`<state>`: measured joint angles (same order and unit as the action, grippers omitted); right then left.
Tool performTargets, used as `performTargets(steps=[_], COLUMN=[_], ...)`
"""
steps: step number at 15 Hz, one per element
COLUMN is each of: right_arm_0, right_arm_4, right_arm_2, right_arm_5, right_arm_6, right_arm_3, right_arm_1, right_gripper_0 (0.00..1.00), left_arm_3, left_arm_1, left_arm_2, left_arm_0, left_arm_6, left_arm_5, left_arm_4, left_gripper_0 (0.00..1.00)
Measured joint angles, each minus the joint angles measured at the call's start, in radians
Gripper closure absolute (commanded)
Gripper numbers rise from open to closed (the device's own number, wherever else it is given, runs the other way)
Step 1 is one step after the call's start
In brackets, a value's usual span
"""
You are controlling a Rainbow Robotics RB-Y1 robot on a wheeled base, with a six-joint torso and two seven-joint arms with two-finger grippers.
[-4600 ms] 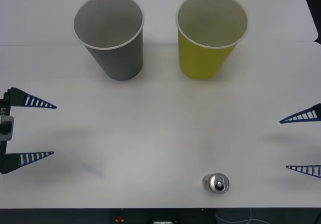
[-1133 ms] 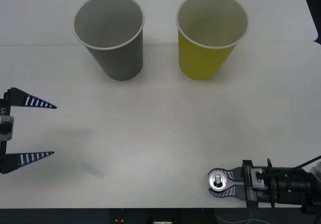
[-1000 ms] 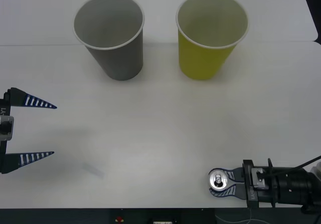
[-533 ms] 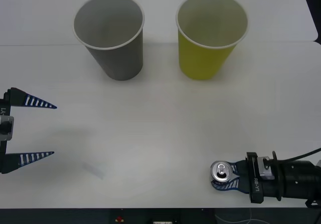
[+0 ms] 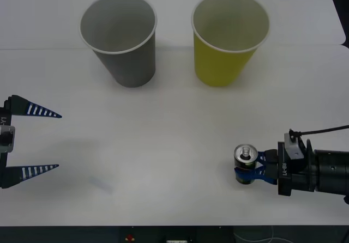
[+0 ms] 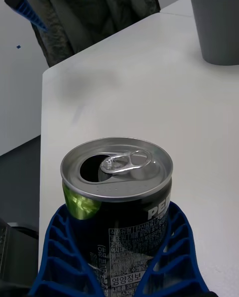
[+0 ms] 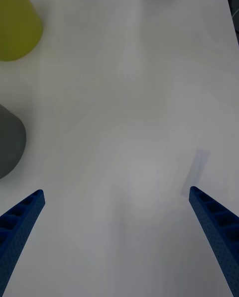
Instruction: Put the can into the green bin and the plastic bottle into the gray bin
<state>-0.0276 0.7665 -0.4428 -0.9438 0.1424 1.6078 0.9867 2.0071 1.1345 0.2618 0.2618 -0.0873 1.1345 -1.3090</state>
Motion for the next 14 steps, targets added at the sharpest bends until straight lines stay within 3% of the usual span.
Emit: performTargets(steps=[3, 7, 10, 14], right_arm_0=[0.0, 0.0, 0.0, 0.0], right_arm_4=[0.023, 0.132, 0.217, 0.395], right_arm_2=[0.04, 0.167, 0.279, 0.513], right_arm_5=[0.062, 0.047, 0.015, -0.131], right_arm_6=[-0.217, -0.524, -0.771, -1.15], right_arm_3=[0.107, 0.205, 0.26, 0.341], right_arm_1=[0.087, 0.178, 0.193, 0.167], right_gripper_0=[1.0, 1.0, 1.0, 1.0], left_arm_3=[0.0, 0.0, 0.0, 0.0], left_arm_1=[0.0, 0.0, 0.0, 0.0], left_arm_2=[0.0, 0.0, 0.0, 0.0], left_arm_0=[0.0, 0.0, 0.0, 0.0], left_arm_6=[0.0, 0.0, 0.0, 0.0], left_arm_5=[0.0, 0.0, 0.0, 0.0], left_arm_4=[0.0, 0.0, 0.0, 0.0], left_gripper_0=[0.0, 0.0, 0.0, 0.0])
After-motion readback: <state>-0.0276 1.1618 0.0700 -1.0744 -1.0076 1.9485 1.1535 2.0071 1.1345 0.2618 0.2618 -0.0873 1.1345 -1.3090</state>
